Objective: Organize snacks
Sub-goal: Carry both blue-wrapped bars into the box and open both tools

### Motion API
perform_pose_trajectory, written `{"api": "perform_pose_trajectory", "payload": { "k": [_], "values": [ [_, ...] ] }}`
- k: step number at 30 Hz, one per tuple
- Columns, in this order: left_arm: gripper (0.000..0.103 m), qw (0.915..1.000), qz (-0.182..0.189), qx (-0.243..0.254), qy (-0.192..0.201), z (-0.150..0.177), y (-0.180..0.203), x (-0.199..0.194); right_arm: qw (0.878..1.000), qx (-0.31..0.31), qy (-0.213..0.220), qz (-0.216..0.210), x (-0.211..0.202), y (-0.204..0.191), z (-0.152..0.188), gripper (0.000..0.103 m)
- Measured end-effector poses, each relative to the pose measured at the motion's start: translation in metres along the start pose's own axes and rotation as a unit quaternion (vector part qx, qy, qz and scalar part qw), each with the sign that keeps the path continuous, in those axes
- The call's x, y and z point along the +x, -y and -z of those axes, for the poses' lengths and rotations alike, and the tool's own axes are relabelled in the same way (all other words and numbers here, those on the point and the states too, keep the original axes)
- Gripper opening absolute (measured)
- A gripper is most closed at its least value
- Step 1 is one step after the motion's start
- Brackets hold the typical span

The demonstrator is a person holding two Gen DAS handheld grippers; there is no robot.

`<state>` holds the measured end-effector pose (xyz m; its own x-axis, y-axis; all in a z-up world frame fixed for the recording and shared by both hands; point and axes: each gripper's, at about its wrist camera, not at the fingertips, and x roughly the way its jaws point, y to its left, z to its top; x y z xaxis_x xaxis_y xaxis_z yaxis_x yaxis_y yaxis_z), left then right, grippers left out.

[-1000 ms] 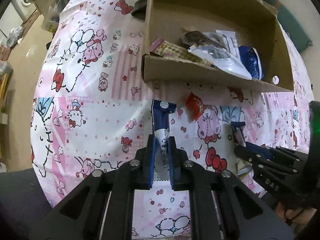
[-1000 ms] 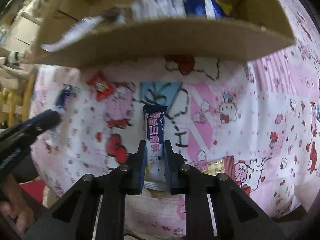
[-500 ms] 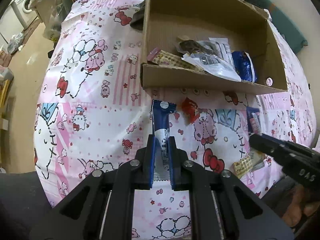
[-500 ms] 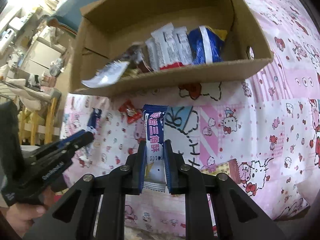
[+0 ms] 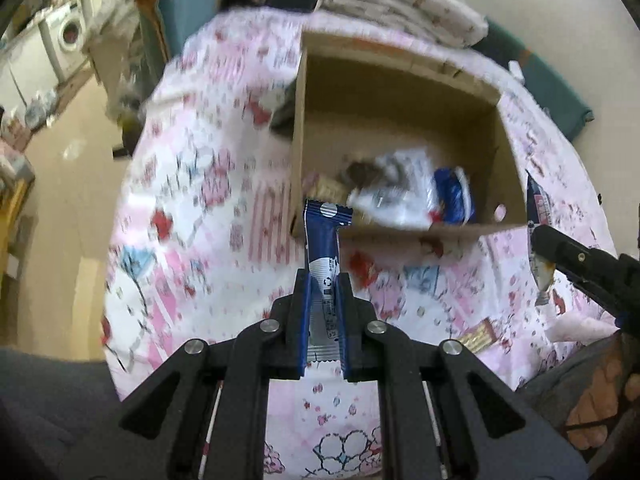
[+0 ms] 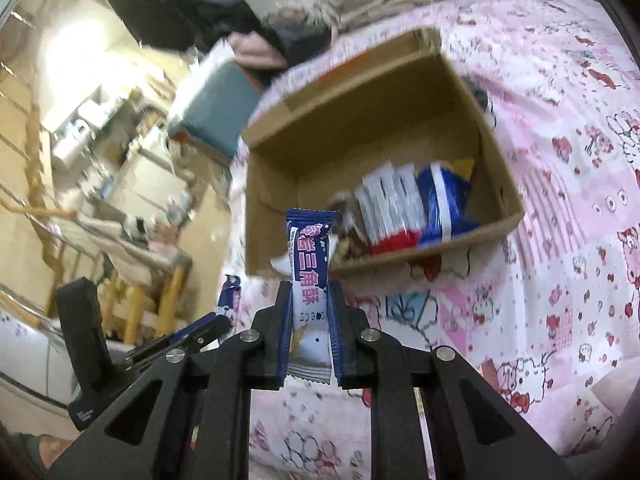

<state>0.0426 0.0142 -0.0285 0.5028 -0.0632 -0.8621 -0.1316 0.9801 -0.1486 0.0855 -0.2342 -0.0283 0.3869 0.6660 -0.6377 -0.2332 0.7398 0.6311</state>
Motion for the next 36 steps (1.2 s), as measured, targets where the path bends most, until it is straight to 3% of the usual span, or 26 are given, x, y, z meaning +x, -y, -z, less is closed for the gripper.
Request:
{"api": "perform_pose_trajectory", "payload": {
  "k": [6,15,36],
  "values": [
    [0.009,0.9990,0.003,0.027,0.034,-0.033,0.016,-0.019,0.999,0.007,0.039,-0.004,-0.021,0.009,-0.020,0.018],
    [0.009,0.9976,0.007,0.052,0.044,-0.073,0.034,-0.007,0.997,0.036,0.074,0.004,-0.031,0.031,-0.048,0.018],
    [0.009,0.9955,0.016,0.089,0.028,-0.110,0.050,0.067,0.997,0.033,0.027,0.070,0.034,0.057,-0.087,0.018]
  ]
}}
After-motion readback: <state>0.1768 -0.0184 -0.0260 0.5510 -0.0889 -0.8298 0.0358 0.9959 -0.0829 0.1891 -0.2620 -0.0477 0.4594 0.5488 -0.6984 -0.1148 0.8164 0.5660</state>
